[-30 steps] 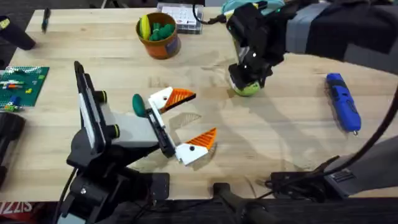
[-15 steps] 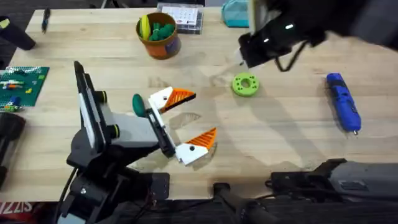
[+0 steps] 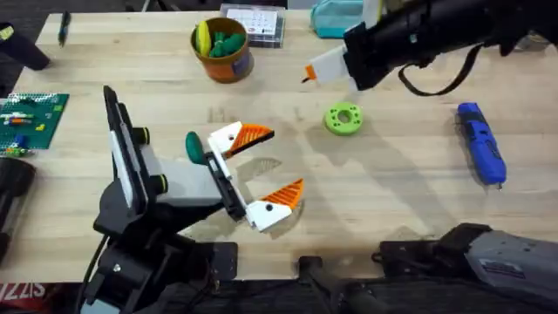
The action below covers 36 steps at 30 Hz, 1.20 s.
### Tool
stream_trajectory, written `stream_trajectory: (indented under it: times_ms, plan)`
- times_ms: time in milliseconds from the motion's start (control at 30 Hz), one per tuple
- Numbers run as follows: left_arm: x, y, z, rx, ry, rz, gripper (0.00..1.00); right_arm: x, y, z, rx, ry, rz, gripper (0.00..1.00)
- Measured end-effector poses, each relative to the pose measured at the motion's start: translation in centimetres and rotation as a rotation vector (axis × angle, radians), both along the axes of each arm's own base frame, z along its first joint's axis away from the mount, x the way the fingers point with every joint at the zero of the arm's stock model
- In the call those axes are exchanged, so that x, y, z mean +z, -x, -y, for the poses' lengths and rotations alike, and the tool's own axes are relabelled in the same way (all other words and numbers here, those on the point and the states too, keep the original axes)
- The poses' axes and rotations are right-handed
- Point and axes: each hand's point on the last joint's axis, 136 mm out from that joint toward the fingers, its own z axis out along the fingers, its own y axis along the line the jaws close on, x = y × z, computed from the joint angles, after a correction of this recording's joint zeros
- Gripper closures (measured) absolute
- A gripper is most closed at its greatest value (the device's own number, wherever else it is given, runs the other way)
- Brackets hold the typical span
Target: Pick up the gripper from the table and insert it into the empty holder that is missing its gripper. Then pick up a screw, insert it into the mounting hole, and use the screwdriver to tighten it. Finally, clean up the table by picking up the vegetable and placing it into the bucket.
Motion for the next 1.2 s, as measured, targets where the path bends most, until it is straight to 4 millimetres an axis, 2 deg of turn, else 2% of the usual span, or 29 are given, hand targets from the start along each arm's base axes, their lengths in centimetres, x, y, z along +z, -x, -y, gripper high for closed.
stream_trajectory:
  times_ms: [133, 233, 400, 500, 700, 967, 1200]
  plan:
    - [0.0, 0.0, 0.0, 0.000, 0.000, 0.000, 0.011, 1.4, 1.3, -1.9, 0.115, -0.106, -0.008, 0.994]
    - [0.0, 0.0, 0.0, 0.000, 0.000, 0.000, 0.011, 1.9, 1.9, -2.6, 0.156, -0.150, -0.022, 0.994]
    - [0.0, 0.0, 0.0, 0.000, 0.000, 0.000, 0.011, 2.1, 2.7, -3.4, 0.174, -0.183, -0.064, 0.994]
    - [0.0, 0.0, 0.0, 0.000, 0.000, 0.000, 0.011, 1.5, 2.7, -3.9, 0.153, -0.179, -0.100, 0.994]
    - [0.0, 0.0, 0.0, 0.000, 0.000, 0.000, 0.011, -0.4, 2.7, -4.6, 0.099, -0.086, -0.164, 0.994]
    - [0.0, 0.0, 0.0, 0.000, 0.000, 0.000, 0.011, 1.4, 2.7, -6.4, 0.102, 0.075, -0.168, 0.994]
    - [0.0, 0.0, 0.0, 0.000, 0.000, 0.000, 0.011, 0.1, 3.2, -9.2, 0.194, 0.206, -0.219, 0.994]
